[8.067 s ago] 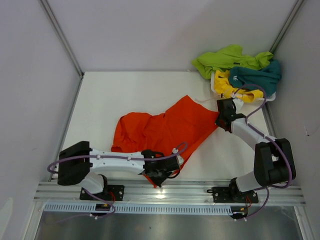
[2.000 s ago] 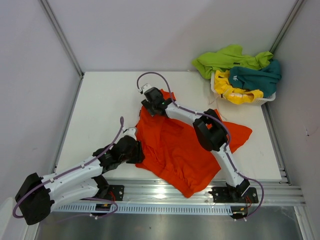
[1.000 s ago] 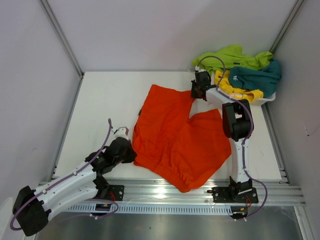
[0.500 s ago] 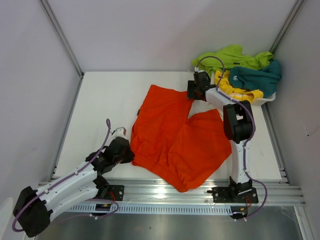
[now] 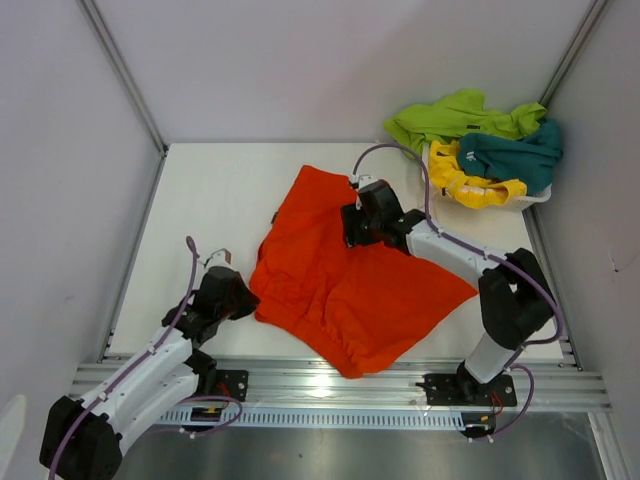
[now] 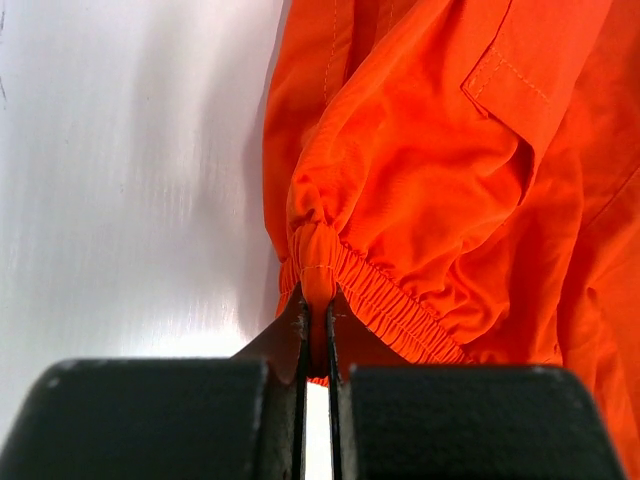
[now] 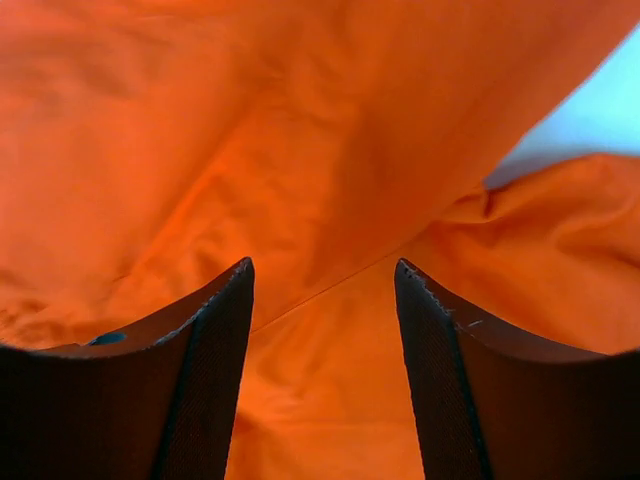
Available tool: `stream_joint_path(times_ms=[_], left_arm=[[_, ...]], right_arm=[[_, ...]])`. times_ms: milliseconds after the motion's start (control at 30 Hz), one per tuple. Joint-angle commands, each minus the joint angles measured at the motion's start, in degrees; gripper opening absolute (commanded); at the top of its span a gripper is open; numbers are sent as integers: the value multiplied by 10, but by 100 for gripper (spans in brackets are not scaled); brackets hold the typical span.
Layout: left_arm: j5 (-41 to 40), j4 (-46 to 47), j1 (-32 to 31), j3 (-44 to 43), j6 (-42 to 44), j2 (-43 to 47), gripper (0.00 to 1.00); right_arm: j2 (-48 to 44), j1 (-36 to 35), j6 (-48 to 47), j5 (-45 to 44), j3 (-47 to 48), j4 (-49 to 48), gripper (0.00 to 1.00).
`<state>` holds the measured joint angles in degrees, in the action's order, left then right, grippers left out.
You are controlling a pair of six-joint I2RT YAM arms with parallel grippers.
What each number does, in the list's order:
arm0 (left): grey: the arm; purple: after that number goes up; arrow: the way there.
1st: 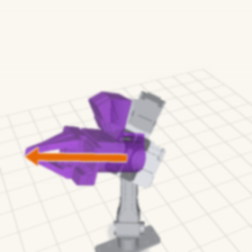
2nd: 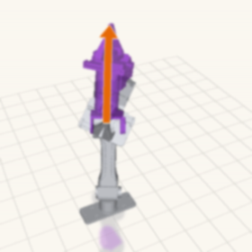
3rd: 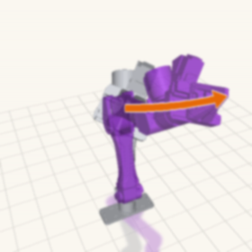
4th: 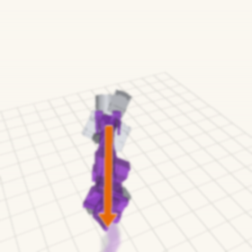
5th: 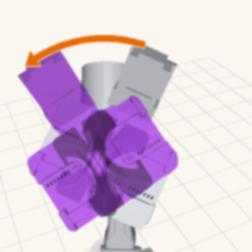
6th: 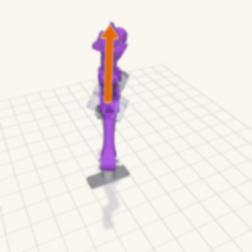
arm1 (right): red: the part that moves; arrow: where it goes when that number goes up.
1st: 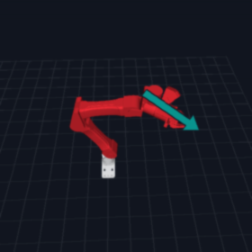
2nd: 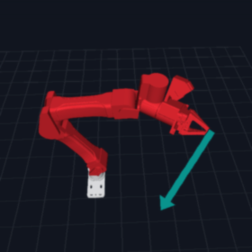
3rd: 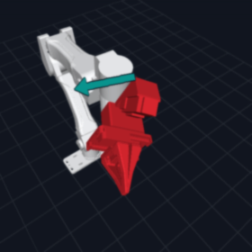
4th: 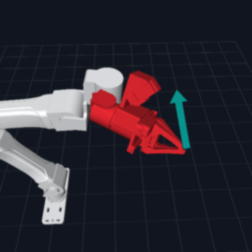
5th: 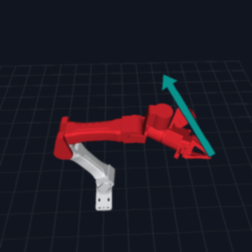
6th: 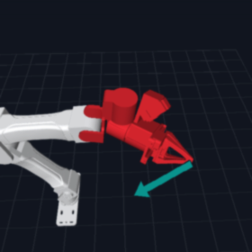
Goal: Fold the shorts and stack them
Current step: Flatten the shorts out
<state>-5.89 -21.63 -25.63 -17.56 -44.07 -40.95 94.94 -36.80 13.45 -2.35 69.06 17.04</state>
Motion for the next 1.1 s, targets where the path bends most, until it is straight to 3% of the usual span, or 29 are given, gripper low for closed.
stream_joint_path(times_ms=[0,233,433,600,800,867,900,933,1067], left_arm=[[27,31,26,-3,15,2,0],[72,44,78,8,30,5,0],[104,80,130,16,36,-18,0],[162,155,219,16,39,-89,0],[170,213,275,-43,25,-187,0],[169,248,283,-54,10,-227,0],[157,255,284,-69,5,-238,0],[149,261,284,-74,3,-261,0],[98,273,284,-119,-4,-315,0]], right_arm=[[42,39,19,23,0,-38,60],[165,66,28,46,103,-46,54],[252,100,33,22,187,6,49],[309,129,42,-27,242,49,39],[363,144,23,-42,368,94,27],[383,144,16,-60,398,105,28],[387,145,14,-61,420,113,37],[381,146,14,-58,426,120,39],[302,141,8,-40,371,88,43]])
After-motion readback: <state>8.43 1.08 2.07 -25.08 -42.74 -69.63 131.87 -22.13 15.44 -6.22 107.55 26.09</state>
